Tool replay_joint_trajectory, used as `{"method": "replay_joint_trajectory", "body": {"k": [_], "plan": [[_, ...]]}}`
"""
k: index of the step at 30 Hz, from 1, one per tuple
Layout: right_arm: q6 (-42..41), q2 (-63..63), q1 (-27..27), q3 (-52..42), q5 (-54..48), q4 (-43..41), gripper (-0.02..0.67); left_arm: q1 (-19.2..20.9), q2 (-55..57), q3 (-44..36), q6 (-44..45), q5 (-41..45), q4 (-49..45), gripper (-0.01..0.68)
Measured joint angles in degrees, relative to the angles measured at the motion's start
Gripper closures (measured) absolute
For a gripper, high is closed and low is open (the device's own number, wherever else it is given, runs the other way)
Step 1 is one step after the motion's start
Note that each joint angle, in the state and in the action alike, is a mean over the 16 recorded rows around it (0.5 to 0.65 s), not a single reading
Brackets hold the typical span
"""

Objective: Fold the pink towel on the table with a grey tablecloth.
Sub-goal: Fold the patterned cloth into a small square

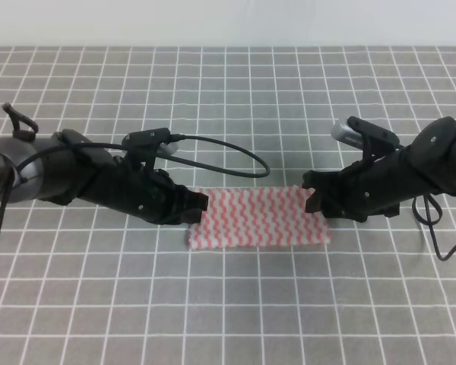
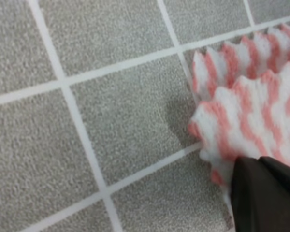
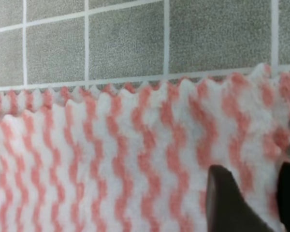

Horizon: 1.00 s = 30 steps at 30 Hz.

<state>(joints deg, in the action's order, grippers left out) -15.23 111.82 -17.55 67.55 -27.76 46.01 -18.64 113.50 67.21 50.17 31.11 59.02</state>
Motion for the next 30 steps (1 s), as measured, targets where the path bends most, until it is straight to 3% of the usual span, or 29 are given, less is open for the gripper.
{"method": "replay_joint_trajectory", "body": {"k": [4,20,30], "plan": [[0.0,0.4,0.0,0.1,-0.3,0.0,0.446,0.0,0.0,0.0,0.0,0.0,0.0,0.676],[1.8,0.8,0.1,1.1,-1.7,-2.4,0.654,0.0,0.0,0.0,0.0,0.2,-0.1,0.676],[2.2,0.9,0.0,4.8,-5.1,-3.1,0.663,0.0,0.0,0.0,0.0,0.2,-0.2,0.676]]}}
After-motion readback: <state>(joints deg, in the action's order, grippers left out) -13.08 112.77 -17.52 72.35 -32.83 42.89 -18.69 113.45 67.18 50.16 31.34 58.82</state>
